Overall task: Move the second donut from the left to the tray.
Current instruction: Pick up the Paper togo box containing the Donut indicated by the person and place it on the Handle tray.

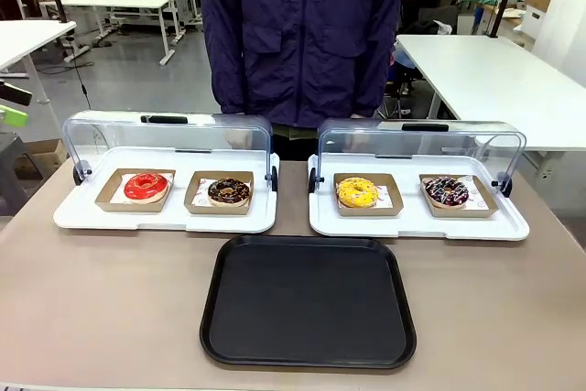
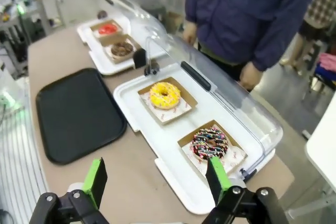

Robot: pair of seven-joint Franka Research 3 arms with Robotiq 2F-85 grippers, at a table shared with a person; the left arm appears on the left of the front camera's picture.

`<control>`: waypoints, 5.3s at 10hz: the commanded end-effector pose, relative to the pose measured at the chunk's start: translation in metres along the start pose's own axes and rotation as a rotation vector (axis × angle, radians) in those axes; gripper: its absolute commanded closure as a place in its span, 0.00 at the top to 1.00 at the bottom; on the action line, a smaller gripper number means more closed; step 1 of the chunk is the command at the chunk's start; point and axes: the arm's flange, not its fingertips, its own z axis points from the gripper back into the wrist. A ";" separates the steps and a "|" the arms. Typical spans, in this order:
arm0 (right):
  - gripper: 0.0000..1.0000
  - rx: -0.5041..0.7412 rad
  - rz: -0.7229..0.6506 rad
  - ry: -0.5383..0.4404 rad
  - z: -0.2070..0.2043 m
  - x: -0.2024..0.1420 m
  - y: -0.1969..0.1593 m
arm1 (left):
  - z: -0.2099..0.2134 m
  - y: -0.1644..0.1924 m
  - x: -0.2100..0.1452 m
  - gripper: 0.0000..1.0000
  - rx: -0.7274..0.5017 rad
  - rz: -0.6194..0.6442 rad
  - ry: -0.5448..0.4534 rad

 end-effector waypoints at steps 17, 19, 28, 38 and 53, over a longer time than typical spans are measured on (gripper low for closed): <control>1.00 0.049 -0.022 -0.040 -0.004 -0.004 0.001 | 0.002 0.009 -0.019 1.00 -0.025 -0.070 -0.059; 1.00 0.049 -0.022 -0.040 -0.004 -0.004 0.001 | 0.002 0.009 -0.019 1.00 -0.025 -0.070 -0.059; 1.00 0.049 -0.022 -0.040 -0.004 -0.004 0.001 | 0.002 0.009 -0.019 1.00 -0.025 -0.070 -0.059; 1.00 0.049 -0.022 -0.040 -0.004 -0.004 0.001 | 0.002 0.009 -0.019 1.00 -0.025 -0.070 -0.059; 1.00 0.049 -0.022 -0.040 -0.004 -0.004 0.001 | 0.002 0.009 -0.019 1.00 -0.025 -0.070 -0.059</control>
